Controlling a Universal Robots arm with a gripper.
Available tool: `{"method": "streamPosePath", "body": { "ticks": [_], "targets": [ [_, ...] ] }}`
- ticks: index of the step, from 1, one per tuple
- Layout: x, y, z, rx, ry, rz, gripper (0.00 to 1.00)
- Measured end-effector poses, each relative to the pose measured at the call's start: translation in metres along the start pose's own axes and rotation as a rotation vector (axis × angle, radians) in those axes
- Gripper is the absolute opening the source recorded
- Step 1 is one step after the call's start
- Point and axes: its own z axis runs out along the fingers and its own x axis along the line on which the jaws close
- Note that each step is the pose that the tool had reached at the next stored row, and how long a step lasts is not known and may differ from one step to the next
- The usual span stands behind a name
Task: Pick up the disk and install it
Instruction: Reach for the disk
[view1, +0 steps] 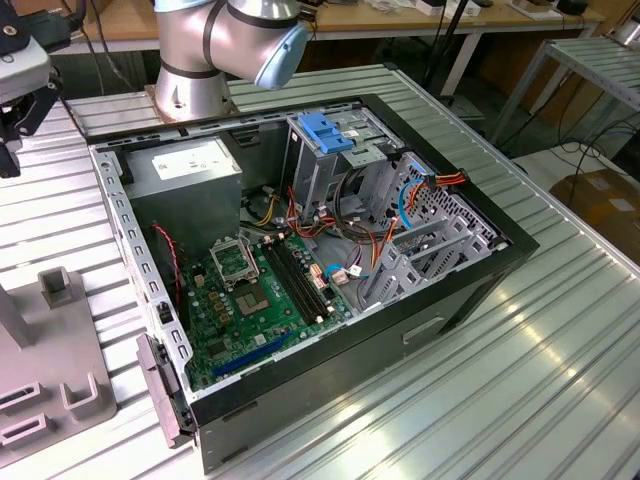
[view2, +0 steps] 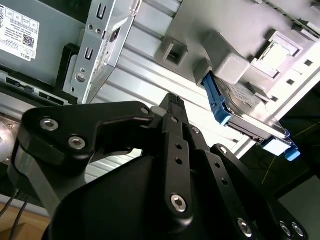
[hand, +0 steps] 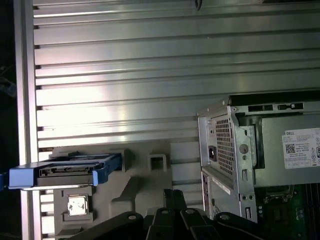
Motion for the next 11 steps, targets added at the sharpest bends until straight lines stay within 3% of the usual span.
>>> {"method": "streamPosePath", "body": {
  "ticks": [3,6,11],
  "targets": [
    [0.0067,0.0007,-0.0002,0.0001,0.0001,0.0,0.1],
    [0.0191,0.0015,-0.0004,0.0,0.0,0.0,0.1],
    [0.0302,0.0021,-0.0007,0.0001,0.0,0.0,0.1]
  ]
}}
